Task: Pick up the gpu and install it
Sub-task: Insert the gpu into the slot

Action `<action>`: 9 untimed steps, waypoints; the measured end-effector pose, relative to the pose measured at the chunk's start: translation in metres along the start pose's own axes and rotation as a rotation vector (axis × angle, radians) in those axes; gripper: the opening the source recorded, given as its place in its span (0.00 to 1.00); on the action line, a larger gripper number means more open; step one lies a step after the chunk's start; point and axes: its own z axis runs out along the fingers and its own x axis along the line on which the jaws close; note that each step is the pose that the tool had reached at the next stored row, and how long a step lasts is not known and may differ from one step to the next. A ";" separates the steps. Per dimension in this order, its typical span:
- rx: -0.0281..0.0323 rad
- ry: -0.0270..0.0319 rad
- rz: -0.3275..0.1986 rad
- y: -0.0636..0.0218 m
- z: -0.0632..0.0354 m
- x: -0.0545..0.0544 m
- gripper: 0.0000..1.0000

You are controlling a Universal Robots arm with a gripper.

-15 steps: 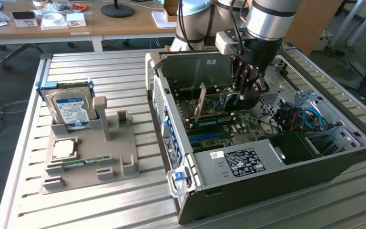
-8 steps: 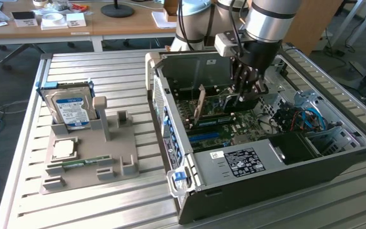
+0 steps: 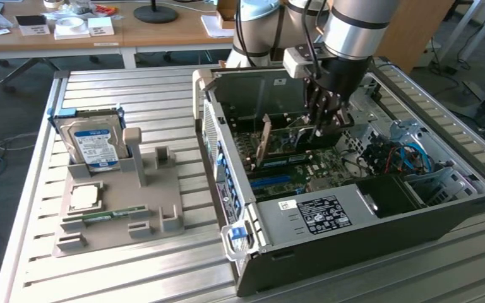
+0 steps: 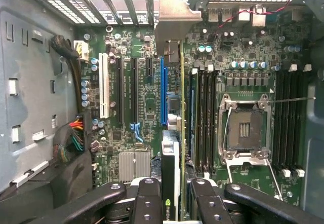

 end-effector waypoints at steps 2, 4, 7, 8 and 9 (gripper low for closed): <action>0.0004 0.0000 0.000 0.0002 0.0034 0.000 0.27; 0.0007 -0.0002 0.000 0.0003 0.0051 0.000 0.27; 0.0007 0.0001 0.000 0.0004 0.0064 0.000 0.27; 0.0007 0.0002 0.000 0.0004 0.0064 0.000 0.27; 0.0008 0.0000 0.000 0.0004 0.0069 0.000 0.27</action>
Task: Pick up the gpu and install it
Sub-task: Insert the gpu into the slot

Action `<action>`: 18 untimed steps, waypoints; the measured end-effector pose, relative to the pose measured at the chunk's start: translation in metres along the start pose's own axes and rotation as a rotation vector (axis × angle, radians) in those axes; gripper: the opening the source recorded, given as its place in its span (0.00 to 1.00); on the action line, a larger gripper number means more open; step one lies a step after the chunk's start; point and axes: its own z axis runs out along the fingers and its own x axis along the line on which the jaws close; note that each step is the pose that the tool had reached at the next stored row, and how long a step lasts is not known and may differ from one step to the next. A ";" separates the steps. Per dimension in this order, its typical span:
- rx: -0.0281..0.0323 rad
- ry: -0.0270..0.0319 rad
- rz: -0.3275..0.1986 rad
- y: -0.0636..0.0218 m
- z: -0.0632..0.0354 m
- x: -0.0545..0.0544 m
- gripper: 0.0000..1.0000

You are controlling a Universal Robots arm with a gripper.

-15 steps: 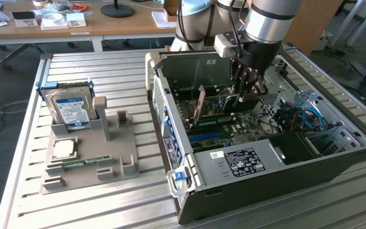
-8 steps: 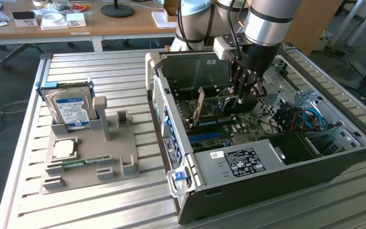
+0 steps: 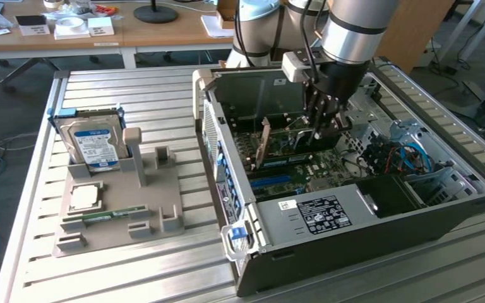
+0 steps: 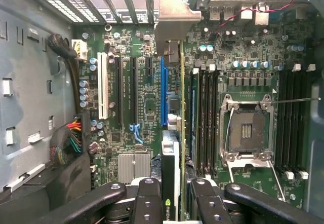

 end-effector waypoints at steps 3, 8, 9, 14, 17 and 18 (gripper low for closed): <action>-0.0001 0.0000 0.000 0.0001 0.0034 0.000 0.27; 0.0000 -0.0001 0.000 0.0003 0.0123 0.000 0.27; 0.0000 -0.0001 0.000 0.0003 0.0139 0.000 0.27; -0.0001 0.0004 0.000 0.0005 0.0156 0.000 0.27; -0.0001 0.0008 0.000 0.0016 0.0157 0.000 0.27; -0.0001 0.0012 0.000 0.0022 0.0157 0.000 0.27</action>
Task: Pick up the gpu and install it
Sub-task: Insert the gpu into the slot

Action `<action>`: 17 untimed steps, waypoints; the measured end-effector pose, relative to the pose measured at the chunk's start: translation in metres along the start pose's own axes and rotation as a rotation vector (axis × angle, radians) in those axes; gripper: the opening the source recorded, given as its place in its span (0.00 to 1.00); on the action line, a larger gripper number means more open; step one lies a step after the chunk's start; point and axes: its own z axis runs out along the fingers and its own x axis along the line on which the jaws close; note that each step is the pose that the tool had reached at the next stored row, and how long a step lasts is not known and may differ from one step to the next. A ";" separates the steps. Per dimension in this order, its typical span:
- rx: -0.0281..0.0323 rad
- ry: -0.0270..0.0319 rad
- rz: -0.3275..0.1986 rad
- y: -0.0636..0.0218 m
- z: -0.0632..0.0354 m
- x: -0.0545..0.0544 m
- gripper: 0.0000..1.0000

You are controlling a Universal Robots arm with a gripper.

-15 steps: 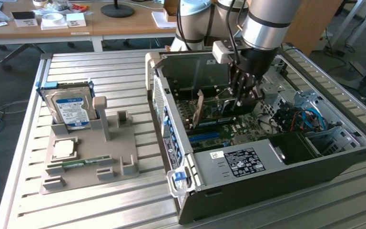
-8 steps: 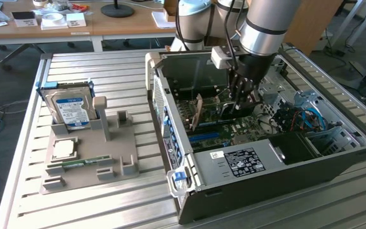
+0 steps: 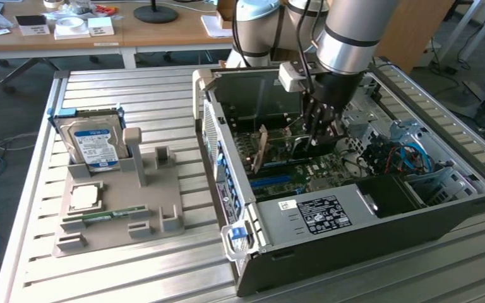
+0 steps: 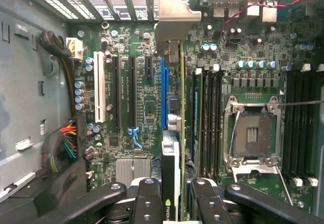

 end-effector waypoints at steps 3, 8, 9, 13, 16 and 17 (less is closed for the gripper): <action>0.0001 0.0006 0.000 0.0024 0.0002 0.000 0.27; 0.0001 0.0009 0.000 0.0032 0.0002 0.003 0.27; 0.0000 0.0010 0.000 0.0033 0.0002 0.004 0.27; 0.0001 0.0010 0.000 0.0045 0.0044 0.004 0.27; 0.0001 0.0010 0.000 0.0048 0.0077 0.004 0.27; 0.0002 0.0009 0.000 0.0048 0.0084 0.004 0.27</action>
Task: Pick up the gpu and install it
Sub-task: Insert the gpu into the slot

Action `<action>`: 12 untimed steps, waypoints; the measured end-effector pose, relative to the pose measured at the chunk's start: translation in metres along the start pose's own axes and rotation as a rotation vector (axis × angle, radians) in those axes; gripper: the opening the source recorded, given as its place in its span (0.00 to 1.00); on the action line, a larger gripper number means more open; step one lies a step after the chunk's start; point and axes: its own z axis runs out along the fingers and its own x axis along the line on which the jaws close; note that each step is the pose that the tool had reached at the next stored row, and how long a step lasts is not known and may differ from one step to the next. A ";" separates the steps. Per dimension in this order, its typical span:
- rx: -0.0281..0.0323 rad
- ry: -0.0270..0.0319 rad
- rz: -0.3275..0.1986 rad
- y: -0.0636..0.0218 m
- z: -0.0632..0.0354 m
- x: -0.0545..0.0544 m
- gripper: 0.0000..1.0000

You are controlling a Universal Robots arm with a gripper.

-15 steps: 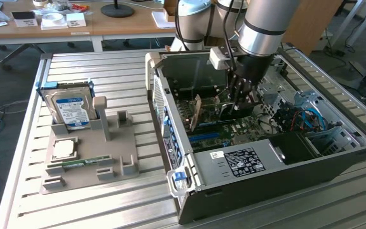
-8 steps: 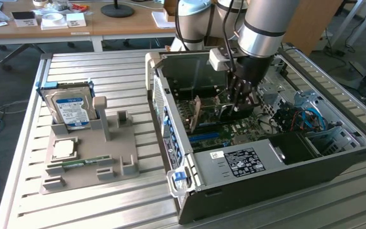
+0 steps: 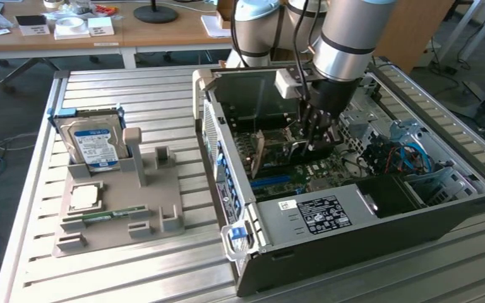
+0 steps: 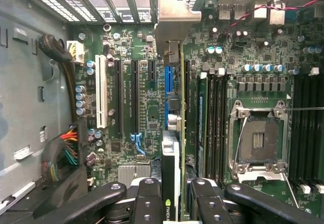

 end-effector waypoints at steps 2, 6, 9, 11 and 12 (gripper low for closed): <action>-0.0001 0.0001 0.000 0.0000 0.0002 0.000 0.27; 0.0001 -0.0003 0.000 0.0000 0.0003 0.000 0.27; -0.0001 0.0001 0.000 0.0002 0.0002 -0.001 0.27; 0.0000 0.0001 0.000 0.0003 0.0003 -0.002 0.27; -0.0001 0.0002 0.000 0.0002 0.0003 -0.002 0.27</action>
